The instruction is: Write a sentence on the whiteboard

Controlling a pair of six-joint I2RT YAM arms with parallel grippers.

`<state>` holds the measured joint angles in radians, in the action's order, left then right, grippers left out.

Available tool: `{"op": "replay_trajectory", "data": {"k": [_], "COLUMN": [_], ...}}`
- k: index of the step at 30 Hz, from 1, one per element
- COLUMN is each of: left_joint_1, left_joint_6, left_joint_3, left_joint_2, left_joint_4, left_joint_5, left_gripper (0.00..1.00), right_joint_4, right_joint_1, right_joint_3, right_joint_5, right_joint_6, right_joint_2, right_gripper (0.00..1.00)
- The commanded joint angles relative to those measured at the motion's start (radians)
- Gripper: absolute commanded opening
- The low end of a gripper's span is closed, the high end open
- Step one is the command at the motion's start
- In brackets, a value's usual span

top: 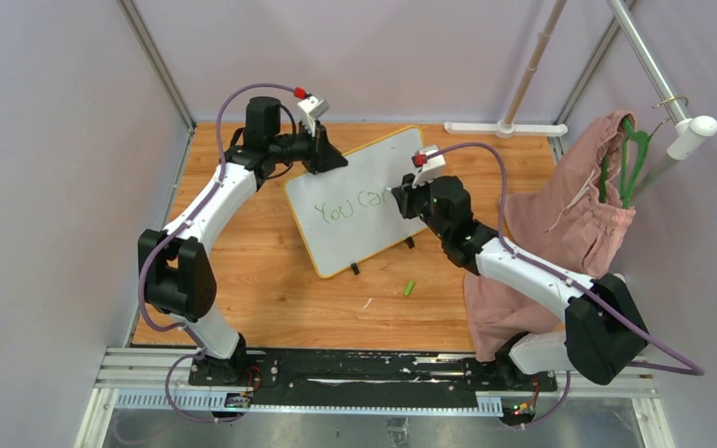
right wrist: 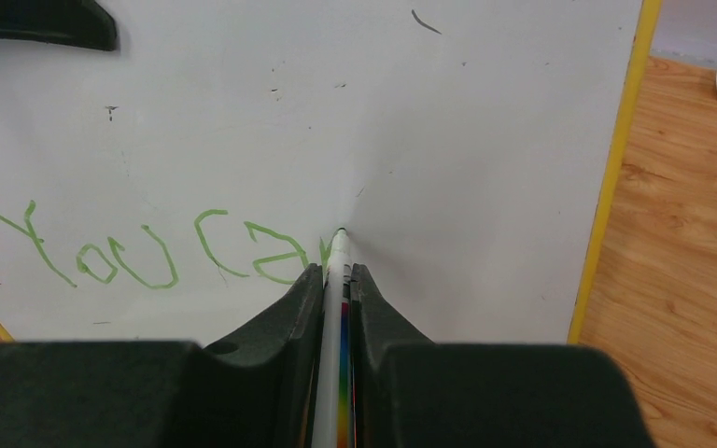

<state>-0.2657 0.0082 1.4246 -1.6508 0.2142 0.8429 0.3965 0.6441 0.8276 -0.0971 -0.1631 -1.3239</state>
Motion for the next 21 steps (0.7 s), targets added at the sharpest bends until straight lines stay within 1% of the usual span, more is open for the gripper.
{"op": "replay_trajectory", "data": {"k": [1, 11, 21], "left_joint_1": [-0.040, -0.041, -0.041], "left_joint_6": [0.049, 0.052, 0.052], "left_joint_3": [-0.029, -0.030, -0.028], "left_joint_2": [0.013, 0.015, 0.011], "left_joint_4": [0.039, 0.040, 0.042], "left_joint_5": [0.011, 0.009, 0.005], "left_gripper": [0.00, 0.00, 0.00], "right_joint_4": [0.013, 0.011, 0.015], "right_joint_1": [-0.030, -0.042, -0.041], "right_joint_3": [0.020, -0.007, -0.067], "right_joint_5": [-0.024, -0.023, -0.018], "right_joint_6": [0.018, 0.014, -0.009], "right_joint_2": [-0.013, 0.002, 0.026], "right_gripper": [0.00, 0.00, 0.00]}}
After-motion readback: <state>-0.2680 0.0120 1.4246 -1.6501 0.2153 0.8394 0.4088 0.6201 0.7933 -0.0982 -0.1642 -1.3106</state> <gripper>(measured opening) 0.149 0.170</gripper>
